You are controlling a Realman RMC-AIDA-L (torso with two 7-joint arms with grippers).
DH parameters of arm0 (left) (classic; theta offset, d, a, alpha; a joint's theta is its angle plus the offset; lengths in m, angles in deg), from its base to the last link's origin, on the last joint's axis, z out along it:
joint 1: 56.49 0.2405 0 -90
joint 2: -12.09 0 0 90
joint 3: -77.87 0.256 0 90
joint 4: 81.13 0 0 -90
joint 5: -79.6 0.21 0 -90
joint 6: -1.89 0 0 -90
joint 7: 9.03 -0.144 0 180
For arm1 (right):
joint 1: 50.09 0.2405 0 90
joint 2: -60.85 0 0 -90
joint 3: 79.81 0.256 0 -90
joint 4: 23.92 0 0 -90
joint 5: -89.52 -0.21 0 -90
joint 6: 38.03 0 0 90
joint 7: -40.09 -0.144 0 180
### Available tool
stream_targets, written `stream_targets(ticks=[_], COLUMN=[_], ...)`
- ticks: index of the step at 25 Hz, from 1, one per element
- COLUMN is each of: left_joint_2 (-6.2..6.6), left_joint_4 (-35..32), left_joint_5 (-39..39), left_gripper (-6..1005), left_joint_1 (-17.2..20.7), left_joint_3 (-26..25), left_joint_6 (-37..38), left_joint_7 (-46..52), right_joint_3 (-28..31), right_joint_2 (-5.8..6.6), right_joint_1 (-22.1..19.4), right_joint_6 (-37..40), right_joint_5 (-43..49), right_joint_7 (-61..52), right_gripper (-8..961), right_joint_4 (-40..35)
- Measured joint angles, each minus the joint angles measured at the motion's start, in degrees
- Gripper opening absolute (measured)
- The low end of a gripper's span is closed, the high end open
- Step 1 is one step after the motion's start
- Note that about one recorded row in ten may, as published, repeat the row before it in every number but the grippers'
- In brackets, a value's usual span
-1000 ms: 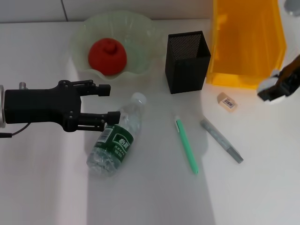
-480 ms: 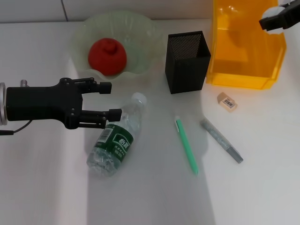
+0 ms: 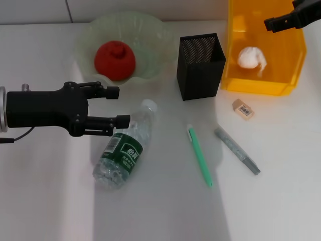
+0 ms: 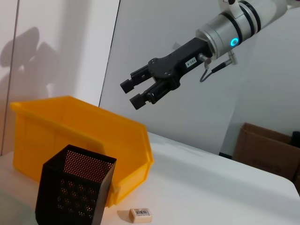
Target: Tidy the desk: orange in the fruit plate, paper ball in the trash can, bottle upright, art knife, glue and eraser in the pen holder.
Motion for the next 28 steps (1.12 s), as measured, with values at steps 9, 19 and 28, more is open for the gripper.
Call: stream_targets(ticks=[9,19,28], left_joint_2=[0.58,-3.87,-4.7], left_joint_4=[-4.85,-24.73,-25.81], left_joint_5=[2.72,25.72,33.35], left_gripper=[840,840,841], left_joint_1=[-0.25,-6.56,-12.6], left_joint_3=[-0.05,2.24,16.66], left_joint_6=[-1.66,-5.3,-10.35], left_joint_7=[9.86,42.94,67.47], right_joint_3=[3.48,9.79,12.04], right_joint_2=[0.04,1.42,2.8], right_joint_1=[-16.58,-22.28,-22.54], right_joint_6=[9.23,22.69,20.42], right_joint_5=[-32.84,-45.91,-45.38], right_joint_7=[12.49,44.44,52.75], right_gripper=[852,851,851], right_joint_4=[-7.6,31.49,44.52])
